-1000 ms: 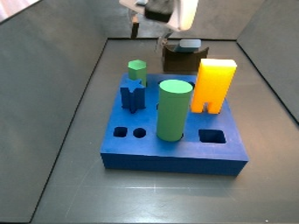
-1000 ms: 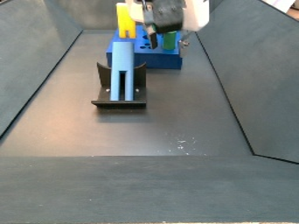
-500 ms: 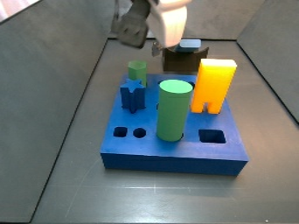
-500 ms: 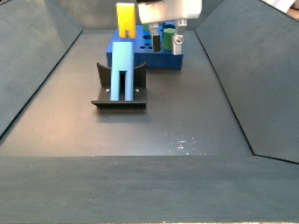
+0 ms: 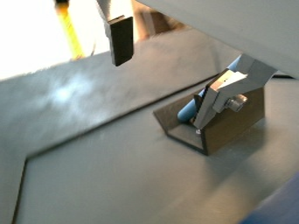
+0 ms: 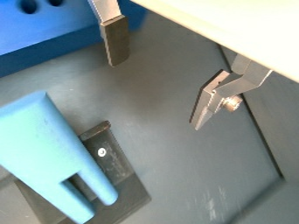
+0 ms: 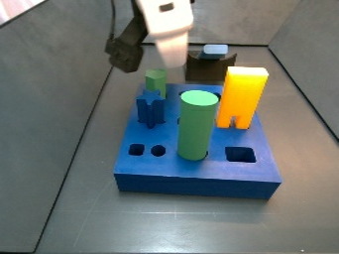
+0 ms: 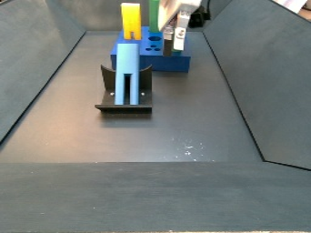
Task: Pick up the square-circle object. Move up. Rotate the square-circle object. Place the square-circle object on the fixture. Regrasp the square-circle object. Move to above the board. Insert the square-circle object.
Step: Regrasp the square-circle object.
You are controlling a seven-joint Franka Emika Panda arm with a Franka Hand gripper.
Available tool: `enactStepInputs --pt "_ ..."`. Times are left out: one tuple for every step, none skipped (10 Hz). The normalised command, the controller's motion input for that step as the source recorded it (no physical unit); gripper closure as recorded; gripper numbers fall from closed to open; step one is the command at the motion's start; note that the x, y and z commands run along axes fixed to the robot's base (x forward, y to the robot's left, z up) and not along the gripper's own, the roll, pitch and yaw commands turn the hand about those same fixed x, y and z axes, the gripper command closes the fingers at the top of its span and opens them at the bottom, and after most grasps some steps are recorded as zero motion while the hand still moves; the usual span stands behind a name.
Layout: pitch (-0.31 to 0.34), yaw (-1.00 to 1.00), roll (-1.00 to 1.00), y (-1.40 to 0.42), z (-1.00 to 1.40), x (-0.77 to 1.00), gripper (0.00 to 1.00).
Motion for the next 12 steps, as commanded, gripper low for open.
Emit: enactStepInputs --pt "0.476 -0.67 0.85 -0.01 -0.04 0.00 0.00" --pt "0.566 -0.48 0.66 -0.02 -0.06 0.00 0.00" --pt "0.618 -0.28 0.47 -0.02 -0.05 0.03 0.00" --pt "0.627 -0.10 0.35 -0.02 -0.04 0.06 0.00" --pt "0.584 0.11 0.24 -0.03 -0.04 0.05 0.00" --pt "0.541 0.24 0.19 -0.05 -0.02 0.05 0.00" --pt "0.454 0.34 0.13 -0.05 -0.01 0.06 0.00" --pt "0.359 0.39 0.12 -0.05 -0.01 0.07 0.00" --pt "0.291 0.40 0.11 -0.04 -0.01 0.07 0.00" --pt "0.162 0.40 0.09 -0.04 -0.01 0.06 0.00" --pt "0.085 0.38 0.08 -0.04 0.00 0.05 0.00" --pt "0.002 0.33 0.07 -0.04 -0.01 0.05 0.00"
